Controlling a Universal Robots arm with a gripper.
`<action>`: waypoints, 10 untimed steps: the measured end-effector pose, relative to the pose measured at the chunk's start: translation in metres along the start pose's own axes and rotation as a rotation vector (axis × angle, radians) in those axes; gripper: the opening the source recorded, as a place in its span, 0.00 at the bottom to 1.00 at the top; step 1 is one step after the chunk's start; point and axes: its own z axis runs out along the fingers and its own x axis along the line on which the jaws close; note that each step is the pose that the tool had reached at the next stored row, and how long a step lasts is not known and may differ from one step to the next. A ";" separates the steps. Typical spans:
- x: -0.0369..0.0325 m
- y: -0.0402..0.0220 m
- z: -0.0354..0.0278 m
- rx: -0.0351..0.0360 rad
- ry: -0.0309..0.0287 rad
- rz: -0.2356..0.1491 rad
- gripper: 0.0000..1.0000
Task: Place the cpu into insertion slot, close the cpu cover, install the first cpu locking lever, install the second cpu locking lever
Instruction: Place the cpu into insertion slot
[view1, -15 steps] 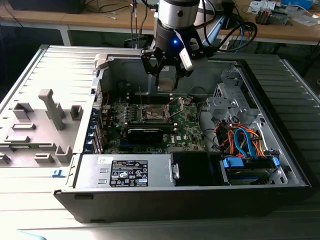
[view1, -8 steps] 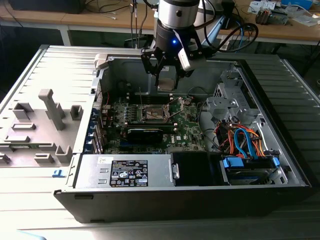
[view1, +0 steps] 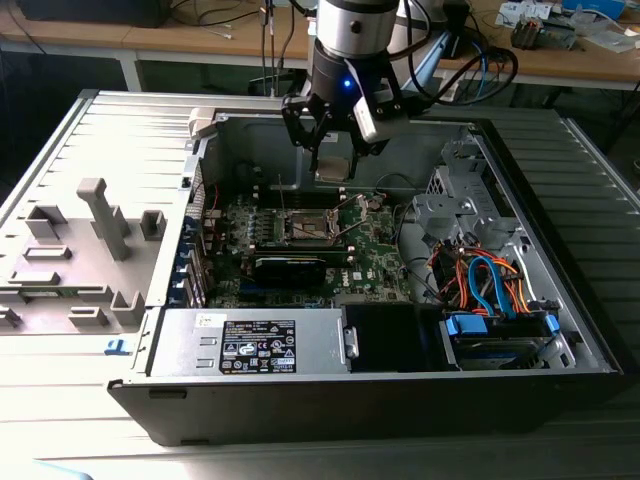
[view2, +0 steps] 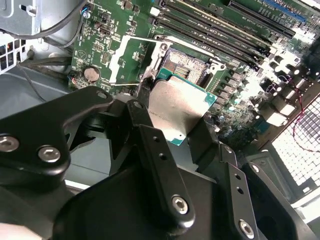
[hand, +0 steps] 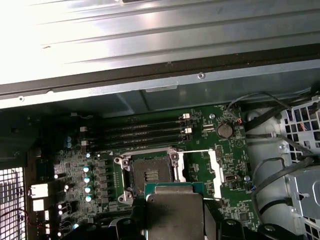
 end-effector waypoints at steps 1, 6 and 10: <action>0.0000 0.0000 0.0000 0.0000 -0.0003 0.004 0.55; 0.0000 0.0000 0.0001 -0.0005 -0.0027 0.030 0.55; 0.0000 0.0000 0.0002 -0.0009 -0.0047 0.053 0.55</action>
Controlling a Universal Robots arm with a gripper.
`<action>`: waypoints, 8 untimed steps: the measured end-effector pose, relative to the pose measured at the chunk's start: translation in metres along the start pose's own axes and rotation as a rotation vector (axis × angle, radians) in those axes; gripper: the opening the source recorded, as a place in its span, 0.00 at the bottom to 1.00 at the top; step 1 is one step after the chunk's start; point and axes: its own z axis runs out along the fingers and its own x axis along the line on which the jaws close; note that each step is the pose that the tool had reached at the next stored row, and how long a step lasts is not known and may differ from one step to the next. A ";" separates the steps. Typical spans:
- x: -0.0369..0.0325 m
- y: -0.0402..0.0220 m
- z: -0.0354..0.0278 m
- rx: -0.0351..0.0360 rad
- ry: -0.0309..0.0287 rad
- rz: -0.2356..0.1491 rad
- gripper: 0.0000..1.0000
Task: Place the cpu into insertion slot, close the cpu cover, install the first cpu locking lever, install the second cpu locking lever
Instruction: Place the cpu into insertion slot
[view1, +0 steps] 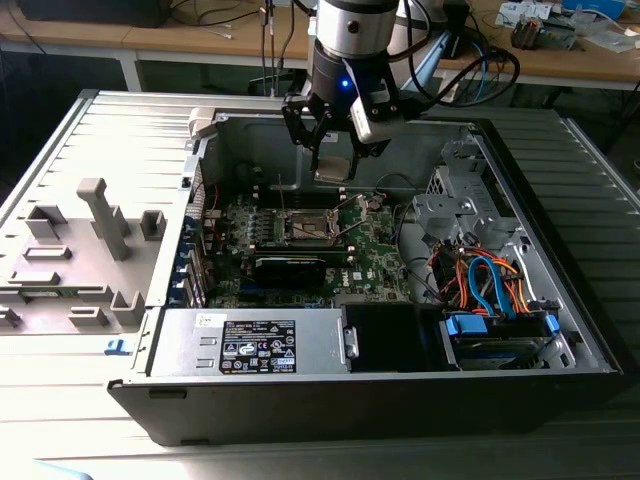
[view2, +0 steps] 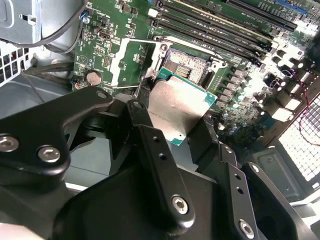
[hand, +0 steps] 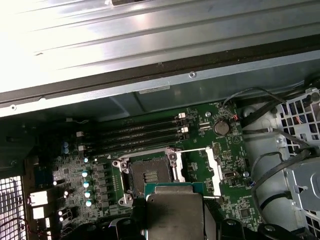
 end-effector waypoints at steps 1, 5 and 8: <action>0.0000 0.0000 0.0000 0.0000 -0.0003 0.003 0.55; 0.0000 0.0000 0.0002 -0.0004 -0.0019 0.021 0.55; 0.0000 0.0000 0.0003 -0.0007 -0.0032 0.035 0.55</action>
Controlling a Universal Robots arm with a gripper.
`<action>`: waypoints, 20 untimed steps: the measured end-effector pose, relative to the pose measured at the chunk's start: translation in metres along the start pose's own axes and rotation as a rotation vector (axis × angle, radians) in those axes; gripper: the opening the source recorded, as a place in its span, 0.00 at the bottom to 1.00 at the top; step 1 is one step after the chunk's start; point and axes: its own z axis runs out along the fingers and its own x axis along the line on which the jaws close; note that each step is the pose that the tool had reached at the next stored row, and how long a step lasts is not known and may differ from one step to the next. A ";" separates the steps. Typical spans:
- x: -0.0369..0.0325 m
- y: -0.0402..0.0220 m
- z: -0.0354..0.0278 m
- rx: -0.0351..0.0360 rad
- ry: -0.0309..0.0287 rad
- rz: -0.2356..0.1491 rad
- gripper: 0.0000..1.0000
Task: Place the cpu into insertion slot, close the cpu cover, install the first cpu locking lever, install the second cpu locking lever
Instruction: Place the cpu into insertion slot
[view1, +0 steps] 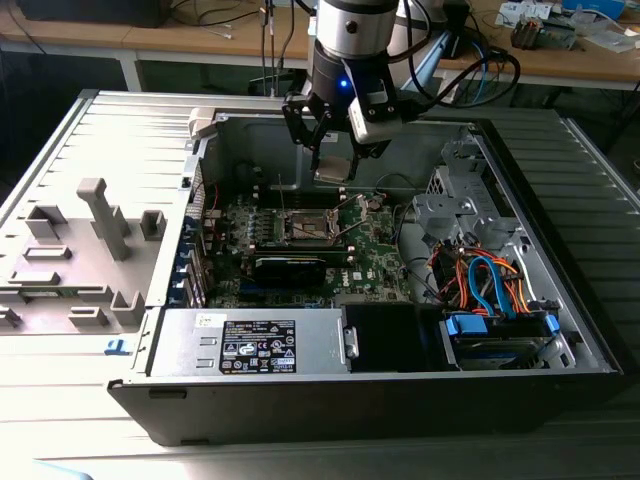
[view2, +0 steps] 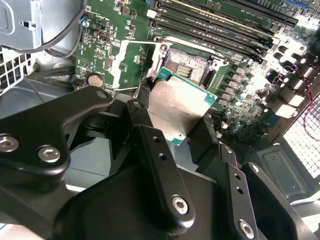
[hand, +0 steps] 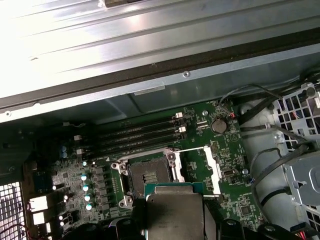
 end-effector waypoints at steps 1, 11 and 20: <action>0.0000 0.0000 0.0000 -0.0001 -0.0005 0.006 0.55; 0.0000 0.0000 0.0003 -0.0007 -0.0039 0.044 0.55; 0.0000 0.0000 0.0006 -0.0009 -0.0070 0.077 0.55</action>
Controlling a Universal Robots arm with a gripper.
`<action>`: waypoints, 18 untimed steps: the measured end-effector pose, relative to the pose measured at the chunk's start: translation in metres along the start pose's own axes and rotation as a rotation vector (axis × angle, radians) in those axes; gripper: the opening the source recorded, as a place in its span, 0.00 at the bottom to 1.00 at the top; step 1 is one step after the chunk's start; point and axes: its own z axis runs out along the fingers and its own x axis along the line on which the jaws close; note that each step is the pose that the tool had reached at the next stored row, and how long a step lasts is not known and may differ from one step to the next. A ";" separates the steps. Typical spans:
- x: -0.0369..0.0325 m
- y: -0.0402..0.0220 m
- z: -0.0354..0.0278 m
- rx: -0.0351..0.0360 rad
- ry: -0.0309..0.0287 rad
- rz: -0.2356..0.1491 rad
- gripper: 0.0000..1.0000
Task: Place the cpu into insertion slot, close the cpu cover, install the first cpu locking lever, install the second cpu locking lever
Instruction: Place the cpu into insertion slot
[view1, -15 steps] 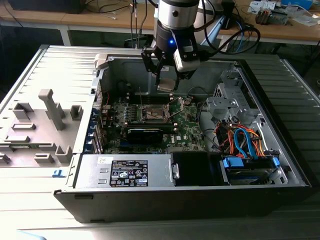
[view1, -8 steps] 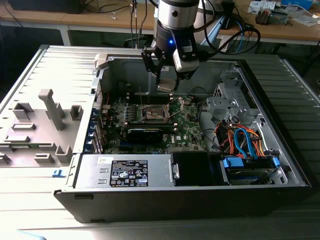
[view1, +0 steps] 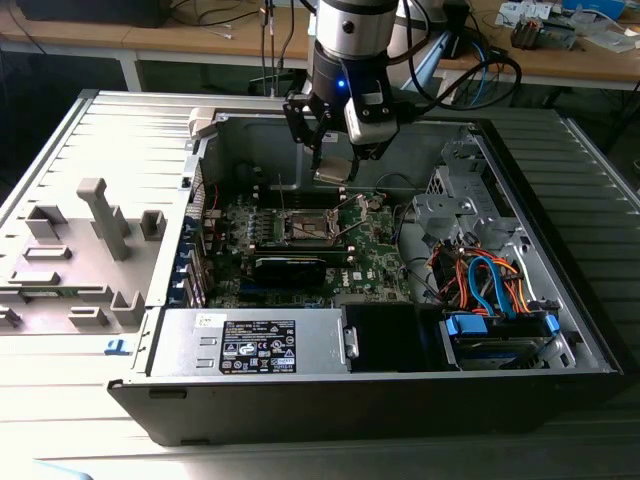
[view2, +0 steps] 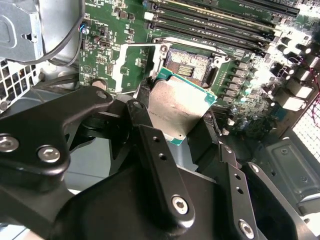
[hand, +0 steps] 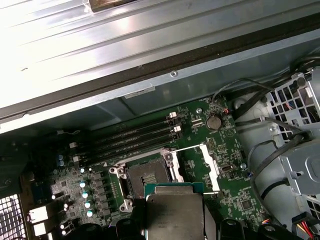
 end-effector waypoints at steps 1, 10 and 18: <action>0.0000 0.0000 0.0000 0.0001 -0.0005 0.005 0.55; 0.0000 0.0000 0.0002 0.0001 -0.0032 0.034 0.55; 0.0000 0.0000 0.0005 0.0004 -0.0057 0.060 0.55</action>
